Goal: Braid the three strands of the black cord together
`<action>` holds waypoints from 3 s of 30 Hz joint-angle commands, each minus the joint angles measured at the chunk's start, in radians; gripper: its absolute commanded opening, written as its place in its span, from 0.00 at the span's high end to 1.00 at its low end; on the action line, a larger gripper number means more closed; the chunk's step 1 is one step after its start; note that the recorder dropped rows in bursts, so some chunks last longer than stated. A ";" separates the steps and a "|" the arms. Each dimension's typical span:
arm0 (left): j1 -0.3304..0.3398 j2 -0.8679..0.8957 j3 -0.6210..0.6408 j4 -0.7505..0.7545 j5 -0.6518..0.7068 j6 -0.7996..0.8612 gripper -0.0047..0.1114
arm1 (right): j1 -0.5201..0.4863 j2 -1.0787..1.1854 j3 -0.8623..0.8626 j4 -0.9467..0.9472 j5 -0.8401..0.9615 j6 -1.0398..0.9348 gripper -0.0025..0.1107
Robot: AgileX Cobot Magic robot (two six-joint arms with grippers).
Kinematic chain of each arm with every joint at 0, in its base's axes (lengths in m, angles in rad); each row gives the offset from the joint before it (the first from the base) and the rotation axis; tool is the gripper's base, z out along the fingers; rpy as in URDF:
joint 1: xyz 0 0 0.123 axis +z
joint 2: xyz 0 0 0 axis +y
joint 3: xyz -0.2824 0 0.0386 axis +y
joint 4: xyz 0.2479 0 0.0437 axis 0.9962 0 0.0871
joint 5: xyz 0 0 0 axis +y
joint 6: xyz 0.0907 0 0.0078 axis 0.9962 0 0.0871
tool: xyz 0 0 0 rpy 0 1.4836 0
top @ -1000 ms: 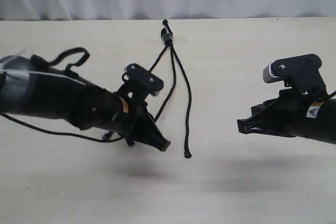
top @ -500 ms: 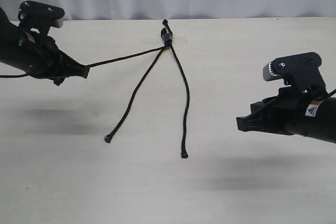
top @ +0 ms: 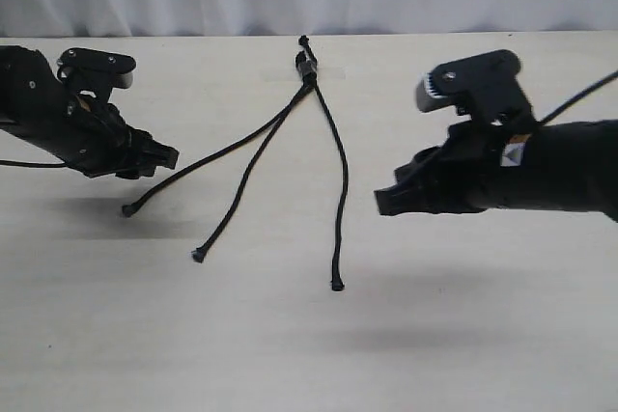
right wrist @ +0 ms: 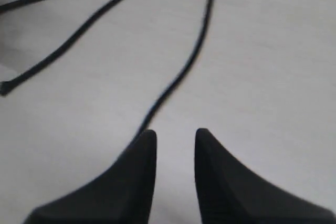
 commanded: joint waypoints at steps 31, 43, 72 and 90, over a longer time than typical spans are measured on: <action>0.001 -0.481 0.141 -0.009 -0.099 0.059 0.96 | 0.276 0.960 -1.145 -0.098 0.677 0.248 0.58; 0.001 -0.481 0.141 -0.010 -0.099 0.059 0.96 | 0.276 0.982 -1.155 -0.212 0.797 0.259 0.93; 0.001 -0.481 0.141 -0.013 -0.078 0.059 0.96 | -0.111 0.504 -0.622 -0.347 0.546 0.241 0.94; -0.001 -0.479 0.141 -0.086 -0.063 0.059 0.96 | -0.190 0.626 -0.521 -0.342 0.424 0.252 0.72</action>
